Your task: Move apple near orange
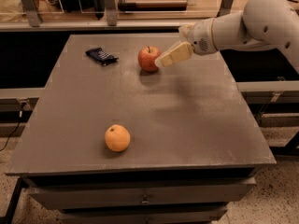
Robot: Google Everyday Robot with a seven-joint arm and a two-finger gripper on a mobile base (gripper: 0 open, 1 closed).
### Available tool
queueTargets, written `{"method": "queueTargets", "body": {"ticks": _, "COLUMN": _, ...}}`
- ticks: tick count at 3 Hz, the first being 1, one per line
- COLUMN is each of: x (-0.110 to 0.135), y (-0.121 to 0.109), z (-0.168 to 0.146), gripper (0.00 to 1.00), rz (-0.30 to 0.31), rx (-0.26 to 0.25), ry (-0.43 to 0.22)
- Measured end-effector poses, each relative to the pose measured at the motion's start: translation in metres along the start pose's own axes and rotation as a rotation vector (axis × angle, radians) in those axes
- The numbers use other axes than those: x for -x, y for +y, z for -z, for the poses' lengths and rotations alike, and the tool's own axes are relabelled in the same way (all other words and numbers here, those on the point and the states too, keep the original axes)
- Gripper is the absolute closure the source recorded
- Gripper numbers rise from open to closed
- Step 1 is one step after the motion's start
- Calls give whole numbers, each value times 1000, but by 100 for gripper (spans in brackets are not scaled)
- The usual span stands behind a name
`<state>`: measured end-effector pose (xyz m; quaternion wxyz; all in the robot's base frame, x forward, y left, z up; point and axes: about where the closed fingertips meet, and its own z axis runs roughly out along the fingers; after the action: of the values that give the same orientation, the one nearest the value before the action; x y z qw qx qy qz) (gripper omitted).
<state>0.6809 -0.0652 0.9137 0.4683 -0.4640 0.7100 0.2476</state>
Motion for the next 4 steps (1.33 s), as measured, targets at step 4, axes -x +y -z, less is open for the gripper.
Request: {"method": "queueTargets", "body": {"ticks": 4, "x": -13, "y": 6, "z": -67, "gripper": 17, "rz": 36, "rx": 59, "ry": -63}}
